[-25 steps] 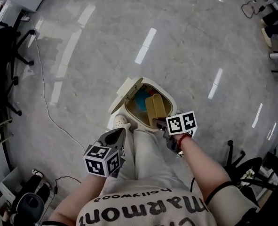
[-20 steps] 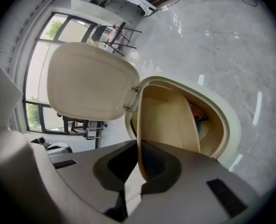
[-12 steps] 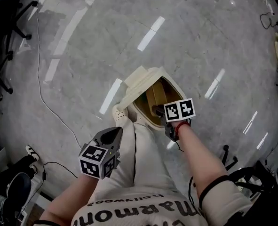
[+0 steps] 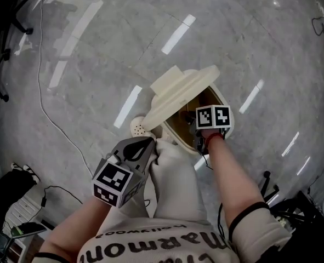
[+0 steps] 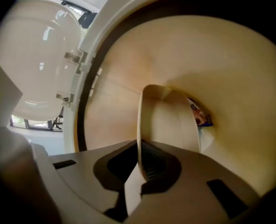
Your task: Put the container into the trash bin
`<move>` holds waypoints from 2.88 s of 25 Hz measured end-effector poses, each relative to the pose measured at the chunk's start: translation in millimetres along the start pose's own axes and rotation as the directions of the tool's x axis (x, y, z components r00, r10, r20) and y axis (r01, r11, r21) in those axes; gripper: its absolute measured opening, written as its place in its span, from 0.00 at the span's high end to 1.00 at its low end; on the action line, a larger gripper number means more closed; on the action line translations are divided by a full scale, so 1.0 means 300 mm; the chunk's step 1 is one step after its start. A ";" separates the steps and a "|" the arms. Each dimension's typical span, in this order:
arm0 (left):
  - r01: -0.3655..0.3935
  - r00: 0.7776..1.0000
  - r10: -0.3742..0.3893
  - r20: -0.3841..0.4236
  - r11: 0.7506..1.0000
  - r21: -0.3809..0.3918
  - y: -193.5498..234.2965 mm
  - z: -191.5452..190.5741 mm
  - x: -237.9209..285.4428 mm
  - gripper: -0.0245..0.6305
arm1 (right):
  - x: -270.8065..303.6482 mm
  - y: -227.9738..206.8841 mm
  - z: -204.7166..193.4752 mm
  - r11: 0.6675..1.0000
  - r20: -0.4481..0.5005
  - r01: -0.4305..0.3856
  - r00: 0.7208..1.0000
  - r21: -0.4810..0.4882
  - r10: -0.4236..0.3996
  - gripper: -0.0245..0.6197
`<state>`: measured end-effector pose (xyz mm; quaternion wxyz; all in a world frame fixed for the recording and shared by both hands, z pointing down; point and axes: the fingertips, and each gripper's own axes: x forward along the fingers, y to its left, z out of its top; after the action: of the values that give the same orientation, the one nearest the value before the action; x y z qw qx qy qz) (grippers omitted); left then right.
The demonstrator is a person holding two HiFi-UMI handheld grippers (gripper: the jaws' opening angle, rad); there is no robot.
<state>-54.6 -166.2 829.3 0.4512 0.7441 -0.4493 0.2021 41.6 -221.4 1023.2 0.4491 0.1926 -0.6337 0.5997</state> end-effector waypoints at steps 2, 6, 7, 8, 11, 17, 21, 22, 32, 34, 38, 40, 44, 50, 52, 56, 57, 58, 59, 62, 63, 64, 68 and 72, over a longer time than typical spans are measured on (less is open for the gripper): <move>-0.002 1.000 0.002 0.001 1.000 0.000 0.017 -0.019 0.007 0.96 | 0.028 -0.027 -0.011 0.999 -0.038 0.033 0.999 0.039 -0.031 0.94; -0.012 1.000 0.012 -0.006 1.000 -0.006 0.037 -0.053 0.025 0.96 | 0.061 -0.043 0.001 0.998 -0.063 0.066 0.996 0.002 -0.066 0.95; -0.010 1.000 0.010 -0.008 1.000 -0.010 0.034 -0.058 0.027 0.96 | 0.067 -0.051 -0.002 0.997 -0.064 0.081 0.995 0.000 -0.080 0.94; -0.006 1.000 0.006 -0.009 1.000 -0.012 0.030 -0.063 0.028 0.96 | 0.072 -0.057 -0.005 0.996 -0.059 0.089 0.994 0.005 -0.089 0.94; 0.007 1.000 -0.007 -0.007 1.000 -0.012 0.017 -0.068 0.028 0.96 | 0.083 -0.059 0.002 0.996 -0.016 0.087 0.996 0.014 -0.087 0.94; 0.013 1.000 -0.013 0.003 1.000 -0.019 0.002 -0.082 0.038 0.96 | 0.097 -0.089 0.008 0.991 0.031 0.098 0.994 0.090 -0.101 0.94; 0.013 1.000 -0.013 0.002 1.000 -0.027 -0.014 -0.076 0.034 0.96 | 0.079 -0.093 0.023 0.991 0.049 0.107 0.993 0.081 -0.112 0.94; 0.011 1.000 -0.011 0.002 0.999 -0.031 -0.018 -0.071 0.032 0.96 | 0.073 -0.091 0.025 0.991 0.049 0.105 0.993 0.081 -0.109 0.94; 0.020 1.000 -0.020 0.006 0.998 -0.056 -0.127 0.060 -0.078 0.96 | -0.127 0.046 0.000 0.993 0.073 0.052 0.996 0.109 -0.060 0.93; 0.018 1.000 -0.018 0.005 0.999 -0.052 -0.153 0.108 -0.102 0.96 | -0.184 0.087 0.002 0.992 0.081 0.024 0.996 0.125 -0.034 0.93; 0.008 1.000 -0.007 0.019 1.000 -0.029 -0.216 0.213 -0.163 0.96 | -0.334 0.183 0.000 0.992 0.112 -0.023 0.994 0.122 0.009 0.93; -0.002 0.999 0.002 0.043 1.000 -0.016 -0.251 0.281 -0.208 0.96 | -0.430 0.241 0.005 0.993 0.153 -0.045 0.988 0.110 0.028 0.93; -0.018 0.994 0.019 0.110 1.000 -0.011 -0.339 0.422 -0.312 0.96 | -0.665 0.368 0.016 0.993 0.294 -0.095 0.953 0.068 0.071 0.93; -0.033 0.979 0.023 0.202 0.998 0.047 -0.471 0.576 -0.433 0.96 | -0.964 0.527 0.000 0.993 0.388 -0.097 0.914 -0.062 0.114 0.93; -0.047 0.969 0.028 0.246 0.996 0.071 -0.474 0.643 -0.453 0.96 | -1.060 0.576 0.052 0.991 0.448 -0.051 0.888 -0.125 0.102 0.93; -0.051 0.951 0.021 0.309 0.995 0.088 -0.533 0.722 -0.482 0.96 | -1.279 0.672 0.103 0.969 0.570 0.032 0.813 -0.244 0.117 0.93; -0.055 0.945 0.022 0.327 0.994 0.091 -0.543 0.744 -0.495 0.96 | -1.328 0.698 0.110 0.961 0.593 0.050 0.795 -0.273 0.127 0.94; -0.057 0.937 0.021 0.347 0.994 0.093 -0.549 0.769 -0.515 0.96 | -1.373 0.726 0.115 0.952 0.612 0.065 0.778 -0.300 0.140 0.94; -0.058 0.930 0.018 0.368 0.994 0.095 -0.553 0.797 -0.540 0.96 | -1.415 0.758 0.119 0.943 0.629 0.076 0.762 -0.323 0.154 0.94; -0.059 0.909 0.005 0.416 0.991 0.117 -0.552 0.885 -0.616 0.96 | -1.535 0.848 0.137 0.916 0.680 0.124 0.709 -0.381 0.186 0.95; -0.063 0.904 0.005 0.428 0.991 0.120 -0.551 0.905 -0.637 0.96 | -1.570 0.868 0.136 0.909 0.695 0.144 0.694 -0.392 0.189 0.96; -0.066 0.898 0.006 0.439 0.990 0.121 -0.550 0.918 -0.658 0.96 | -1.599 0.881 0.130 0.903 0.708 0.163 0.680 -0.398 0.190 0.96; -0.068 0.871 0.002 0.491 0.991 0.117 -0.533 0.946 -0.746 0.96 | -1.668 0.926 0.104 0.896 0.747 0.197 0.636 -0.397 0.191 0.96; -0.059 0.858 -0.012 0.513 0.991 0.122 -0.493 0.916 -0.829 0.96 | -1.683 0.978 0.063 0.899 0.782 0.224 0.597 -0.376 0.178 0.96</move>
<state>-85.4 -251.6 440.8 0.2621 0.7938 -0.5478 0.0320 69.4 -327.2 449.3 0.1553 0.3434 -0.8814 0.2846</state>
